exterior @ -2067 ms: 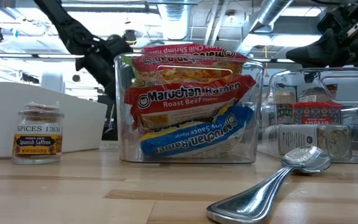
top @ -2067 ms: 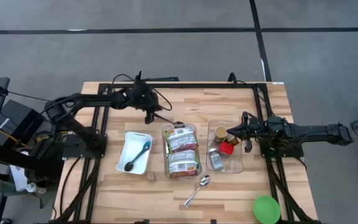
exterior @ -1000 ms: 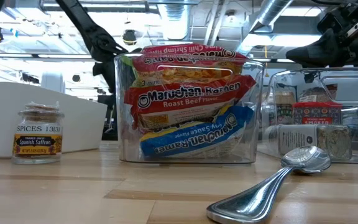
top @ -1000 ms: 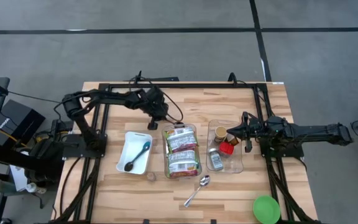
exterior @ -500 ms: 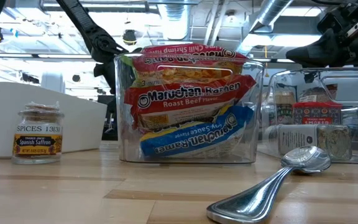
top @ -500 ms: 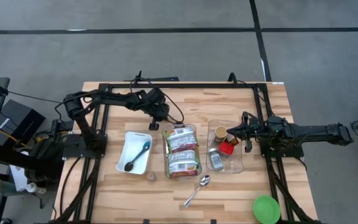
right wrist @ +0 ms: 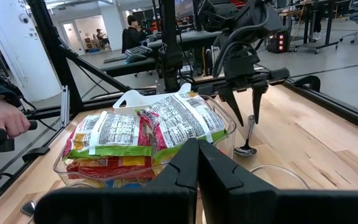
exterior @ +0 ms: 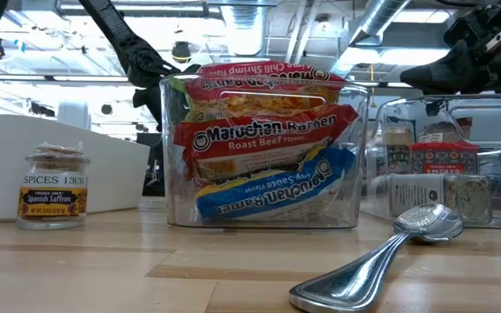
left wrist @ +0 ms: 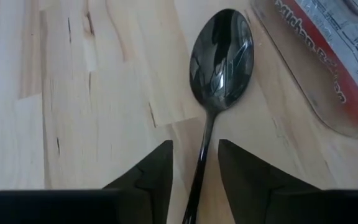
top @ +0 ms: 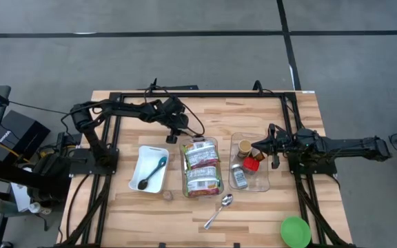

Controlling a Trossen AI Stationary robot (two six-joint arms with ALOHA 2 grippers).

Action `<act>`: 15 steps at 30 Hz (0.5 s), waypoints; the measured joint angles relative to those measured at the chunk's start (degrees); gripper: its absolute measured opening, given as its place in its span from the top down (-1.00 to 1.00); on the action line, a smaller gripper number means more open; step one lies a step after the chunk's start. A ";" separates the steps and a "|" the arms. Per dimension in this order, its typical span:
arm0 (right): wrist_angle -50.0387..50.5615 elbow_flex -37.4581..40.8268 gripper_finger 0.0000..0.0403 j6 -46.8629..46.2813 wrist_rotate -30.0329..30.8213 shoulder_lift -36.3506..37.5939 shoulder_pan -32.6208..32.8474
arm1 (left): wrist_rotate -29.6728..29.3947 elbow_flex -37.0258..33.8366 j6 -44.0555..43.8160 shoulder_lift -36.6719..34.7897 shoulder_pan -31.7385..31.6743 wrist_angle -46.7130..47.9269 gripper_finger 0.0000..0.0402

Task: Pick & Place Food Item
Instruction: Put the black spoon into the white bin

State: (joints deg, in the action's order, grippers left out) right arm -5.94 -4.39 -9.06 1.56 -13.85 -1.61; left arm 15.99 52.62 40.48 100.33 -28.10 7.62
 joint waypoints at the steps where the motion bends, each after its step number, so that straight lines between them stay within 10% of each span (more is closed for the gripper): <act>1: 0.00 -0.01 1.00 0.00 0.00 0.00 -0.01 | 0.00 0.00 0.01 0.00 0.00 -0.01 0.37; 15: -0.01 0.00 1.00 0.00 0.00 0.00 0.01 | -0.04 -0.04 -0.19 2.60 0.39 1.05 0.30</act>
State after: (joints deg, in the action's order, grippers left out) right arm -5.96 -4.39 -9.06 1.56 -13.85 -1.61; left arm 15.95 52.58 40.29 102.93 -27.70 8.67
